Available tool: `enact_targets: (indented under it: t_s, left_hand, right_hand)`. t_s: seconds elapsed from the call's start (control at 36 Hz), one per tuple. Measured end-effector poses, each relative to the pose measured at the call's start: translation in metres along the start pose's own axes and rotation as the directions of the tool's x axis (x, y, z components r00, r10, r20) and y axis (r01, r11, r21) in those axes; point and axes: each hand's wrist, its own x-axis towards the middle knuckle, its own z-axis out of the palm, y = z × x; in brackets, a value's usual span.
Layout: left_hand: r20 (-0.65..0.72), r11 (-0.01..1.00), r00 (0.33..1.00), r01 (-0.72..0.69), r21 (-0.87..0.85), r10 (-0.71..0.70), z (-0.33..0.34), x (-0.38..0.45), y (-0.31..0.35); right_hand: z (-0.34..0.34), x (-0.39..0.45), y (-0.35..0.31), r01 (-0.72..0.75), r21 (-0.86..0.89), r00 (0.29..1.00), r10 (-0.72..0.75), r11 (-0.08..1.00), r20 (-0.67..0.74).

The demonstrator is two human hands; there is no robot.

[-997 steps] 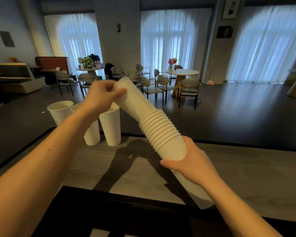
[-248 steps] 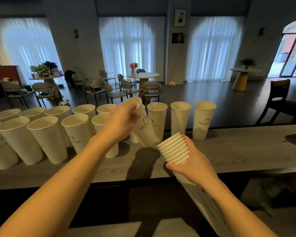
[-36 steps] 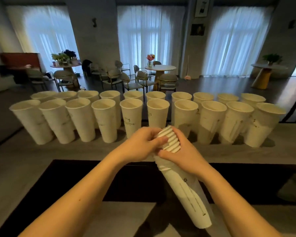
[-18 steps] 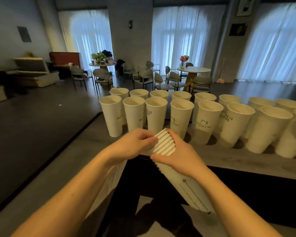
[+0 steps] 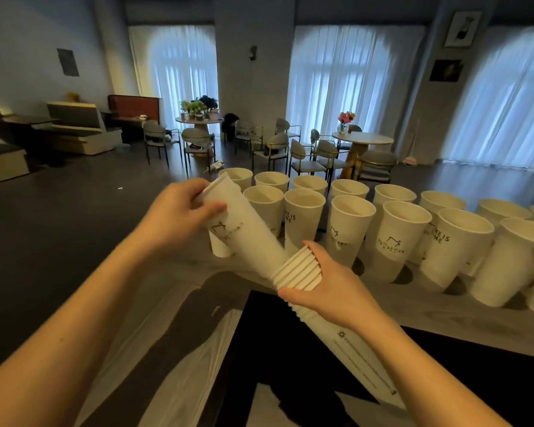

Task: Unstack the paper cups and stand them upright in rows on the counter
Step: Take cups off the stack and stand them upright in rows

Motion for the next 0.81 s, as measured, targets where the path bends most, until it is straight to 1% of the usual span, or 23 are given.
enact_targets:
  t_s: [0.06,0.11,0.19,0.25,0.36,0.5,0.56,0.61,0.64,0.67,0.72,0.75,0.81]
  left_hand:
    - [0.038,0.976,0.997,-0.075,0.203,0.069,-0.004,0.007,-0.009]
    - [0.093,0.927,0.991,-0.126,0.353,0.099,-0.001,0.011,-0.019]
    - [0.181,0.855,0.978,-0.182,0.486,0.105,0.010,0.014,-0.035]
    - [0.230,0.809,0.966,-0.225,0.543,0.115,0.015,0.013,-0.042]
    - [0.213,0.794,0.968,-0.235,0.560,0.136,0.018,0.010,-0.047]
    - [0.190,0.774,0.980,-0.170,0.611,0.065,0.023,0.012,-0.042]
    - [0.218,0.773,0.972,-0.201,0.602,0.083,0.021,0.012,-0.043]
    - [0.240,0.823,0.968,-0.193,0.534,0.071,0.017,0.011,-0.044]
    - [0.235,0.811,0.967,-0.217,0.544,0.101,0.016,0.013,-0.045]
    - [0.249,0.779,0.964,-0.224,0.586,0.090,0.015,0.016,-0.046]
    - [0.180,0.782,0.983,-0.136,0.608,0.030,0.013,0.018,-0.045]
    - [0.127,0.787,0.991,-0.117,0.605,0.050,0.013,0.016,-0.041]
    - [0.035,0.800,0.984,-0.163,0.577,0.175,0.019,0.012,-0.026]
  right_hand:
    - [0.000,0.003,0.004,-0.032,0.004,0.999,0.032,0.999,-0.014]
    - [0.000,0.007,0.007,-0.043,0.017,0.999,0.043,0.999,-0.012]
    - [-0.001,0.008,0.008,-0.034,0.021,0.999,0.034,0.999,0.003]
    - [0.000,0.009,0.006,-0.019,0.024,1.000,0.019,1.000,-0.004]
    - [-0.003,0.011,0.007,-0.006,0.060,1.000,0.007,0.998,-0.012]
    - [-0.004,0.011,0.008,0.030,0.094,1.000,-0.029,0.995,-0.004]
    - [-0.004,0.011,0.007,0.036,0.099,0.999,-0.036,0.994,-0.003]
    - [-0.005,0.011,0.008,0.039,0.094,0.999,-0.039,0.995,-0.002]
    - [-0.006,0.011,0.008,0.039,0.094,0.999,-0.039,0.995,-0.003]
    - [-0.006,0.010,0.008,0.040,0.094,0.999,-0.040,0.995,-0.006]
    - [-0.006,0.010,0.007,0.041,0.088,0.999,-0.040,0.995,-0.012]
    - [-0.007,0.009,0.007,0.040,0.087,0.999,-0.039,0.995,-0.014]
    - [-0.006,0.008,0.007,0.041,0.091,0.999,-0.040,0.995,-0.021]
